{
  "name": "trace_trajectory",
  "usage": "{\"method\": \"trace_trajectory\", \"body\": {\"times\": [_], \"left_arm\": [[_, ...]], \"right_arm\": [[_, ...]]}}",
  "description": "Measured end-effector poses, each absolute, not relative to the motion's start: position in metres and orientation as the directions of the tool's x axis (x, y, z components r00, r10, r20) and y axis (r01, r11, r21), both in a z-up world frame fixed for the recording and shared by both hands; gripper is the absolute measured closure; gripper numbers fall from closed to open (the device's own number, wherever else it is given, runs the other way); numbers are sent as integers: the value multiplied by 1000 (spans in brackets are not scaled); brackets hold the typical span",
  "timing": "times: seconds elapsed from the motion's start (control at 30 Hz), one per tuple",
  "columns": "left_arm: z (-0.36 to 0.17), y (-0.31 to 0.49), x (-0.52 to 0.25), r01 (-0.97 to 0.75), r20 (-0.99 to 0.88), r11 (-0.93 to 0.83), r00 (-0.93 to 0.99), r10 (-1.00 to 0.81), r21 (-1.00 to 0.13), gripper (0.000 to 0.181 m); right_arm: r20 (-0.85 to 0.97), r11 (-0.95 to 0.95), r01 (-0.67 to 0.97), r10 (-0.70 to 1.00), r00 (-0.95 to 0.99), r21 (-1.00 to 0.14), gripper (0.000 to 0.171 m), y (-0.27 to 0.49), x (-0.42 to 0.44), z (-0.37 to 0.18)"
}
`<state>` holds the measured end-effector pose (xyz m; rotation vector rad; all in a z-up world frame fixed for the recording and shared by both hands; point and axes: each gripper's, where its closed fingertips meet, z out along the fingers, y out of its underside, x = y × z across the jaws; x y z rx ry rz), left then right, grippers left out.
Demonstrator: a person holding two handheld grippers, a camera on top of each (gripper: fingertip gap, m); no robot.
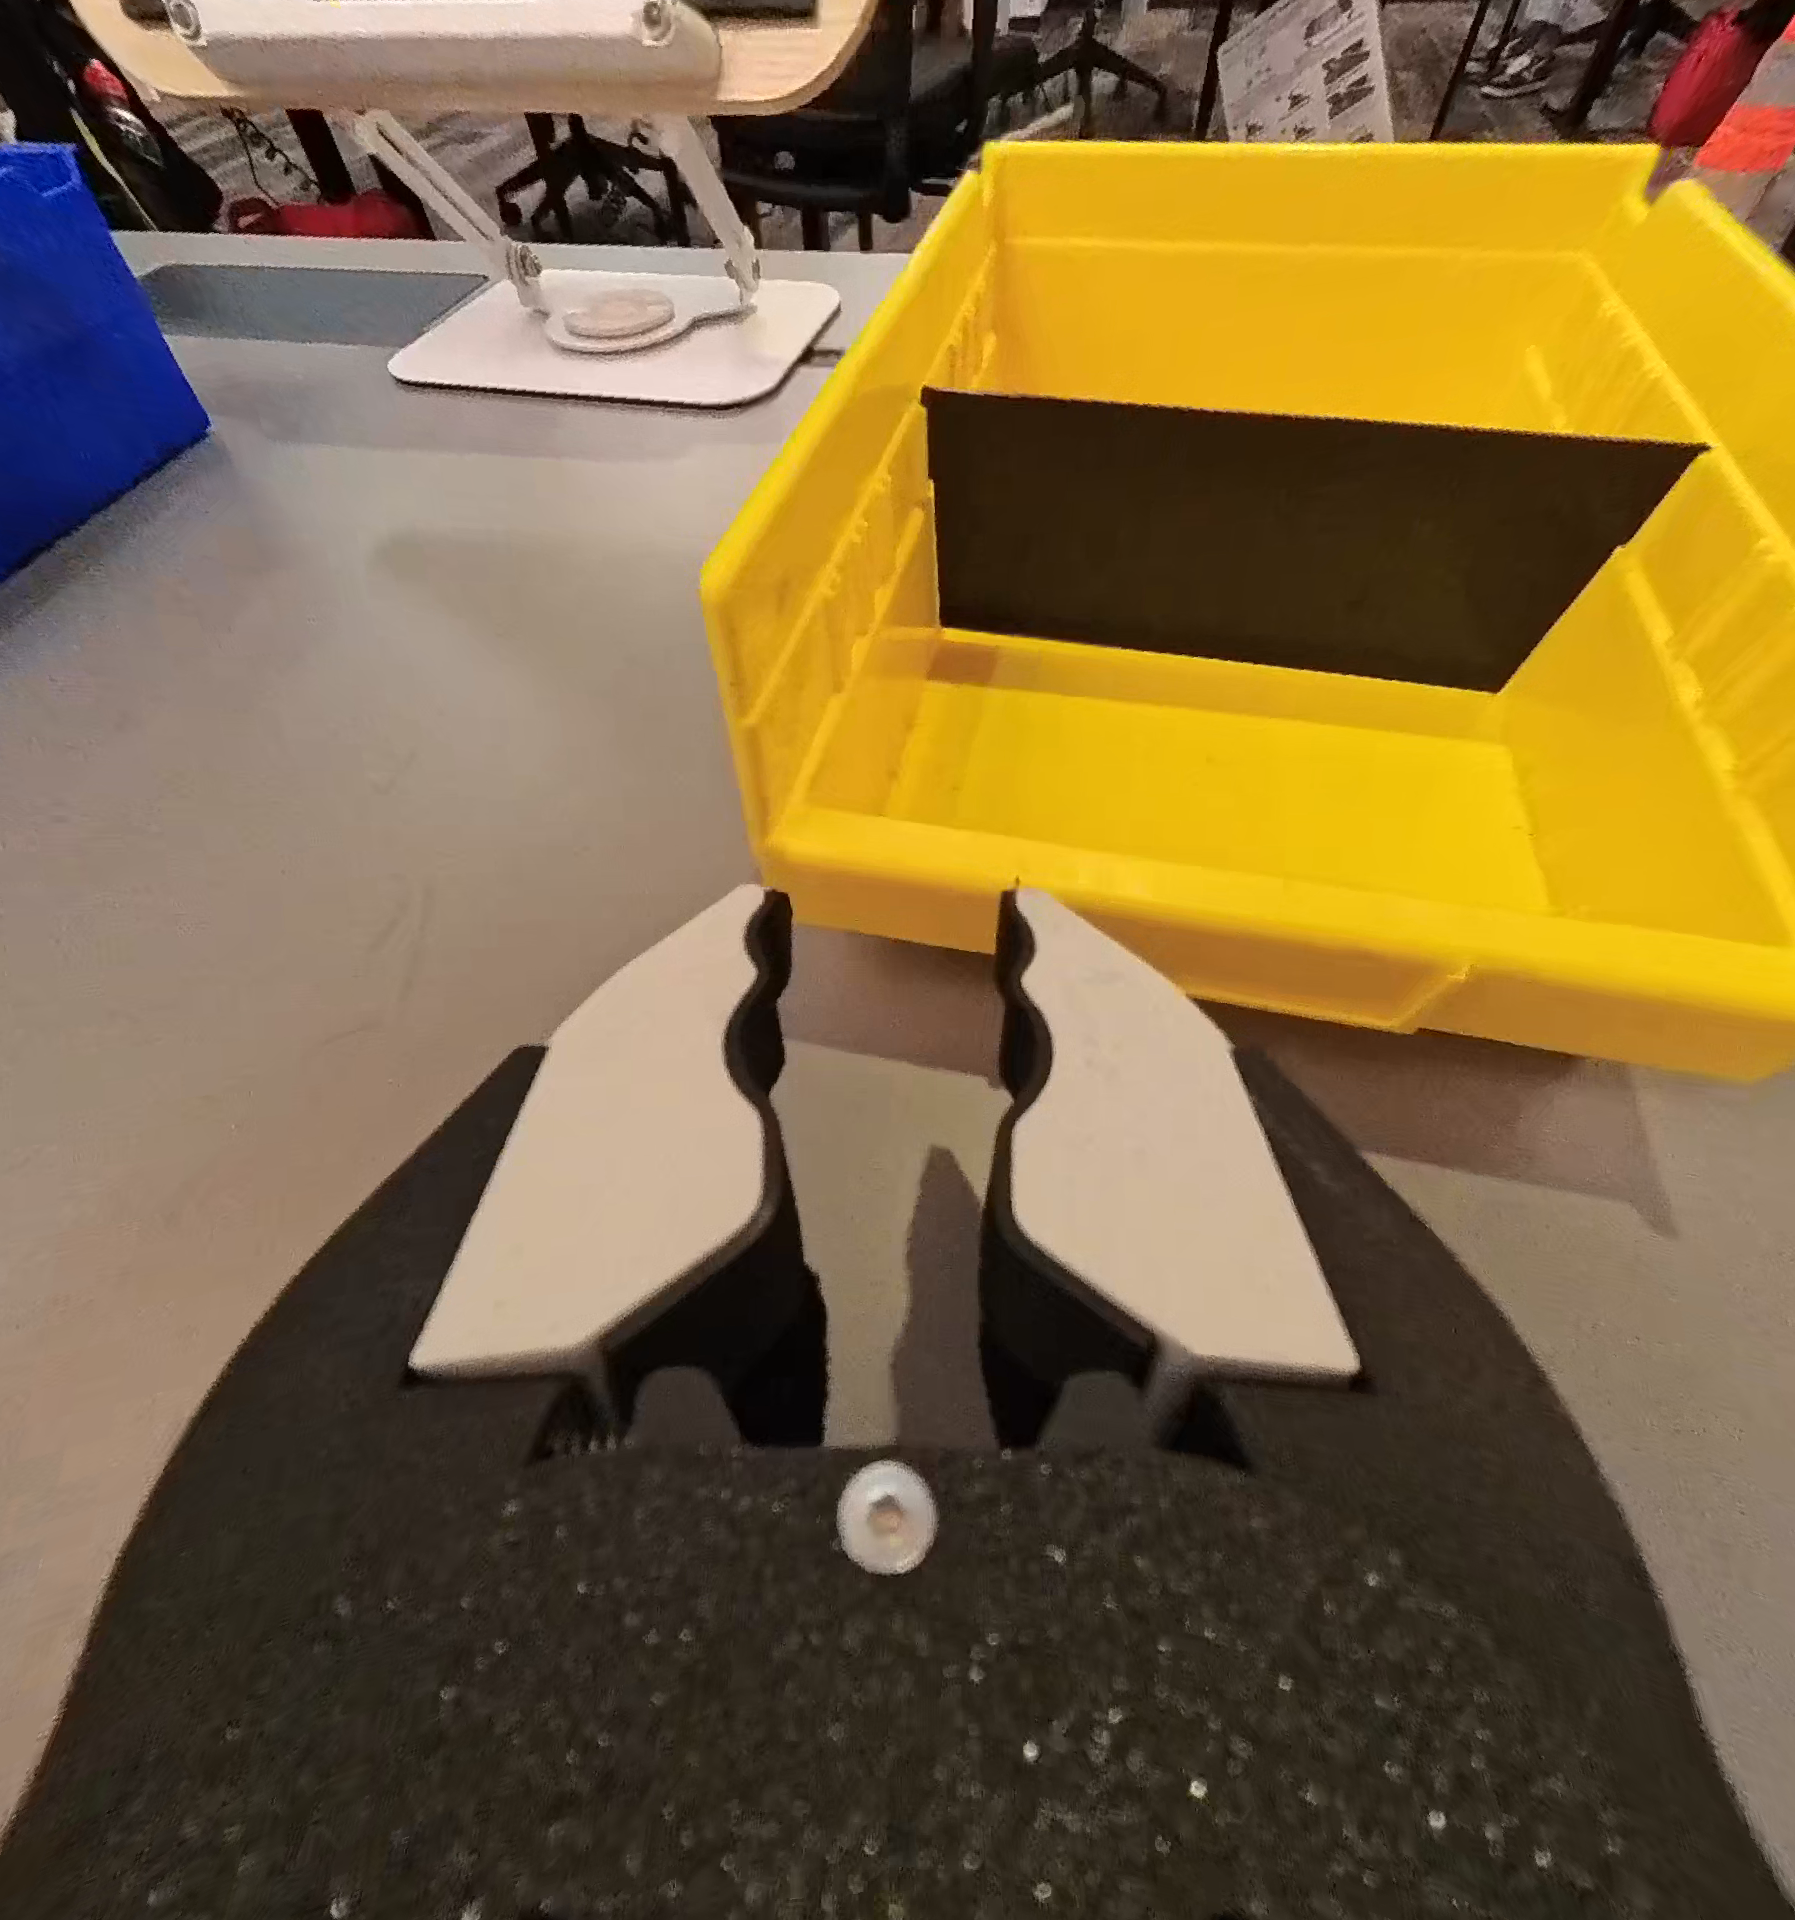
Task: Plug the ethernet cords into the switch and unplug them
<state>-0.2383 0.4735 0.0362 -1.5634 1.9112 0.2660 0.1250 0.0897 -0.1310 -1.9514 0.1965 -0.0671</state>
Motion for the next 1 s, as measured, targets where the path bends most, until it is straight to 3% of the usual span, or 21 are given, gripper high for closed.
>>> {"method": "trace_trajectory", "body": {"times": [0.1, 0.27, 0.5, 0.73, 1.0], "left_arm": [[-13, 518, -246, -916, -560, 388, -375, -739, 101, 135], [-69, 533, -264, -801, -293, 505, -591, -751, 322, 135], [-112, 510, -283, -785, -46, 531, -572, -819, 319, 132], [-152, 515, -293, -711, -153, 614, -687, -710, 342, 132], [-154, 524, -299, -708, -231, 586, -693, -683, 393, 135]], "right_arm": [[-90, -358, -148, -173, 981, -922, 133, 87, 129, -132], [-227, -340, -264, -144, 963, -903, 133, 88, 127, -134], [-390, -312, -390, -65, 919, -867, 131, 93, 115, -132], [-444, -328, -428, -28, 896, -842, 131, 99, 109, -134], [-533, -326, -500, 15, 846, -802, 130, 97, 105, -132]]}}
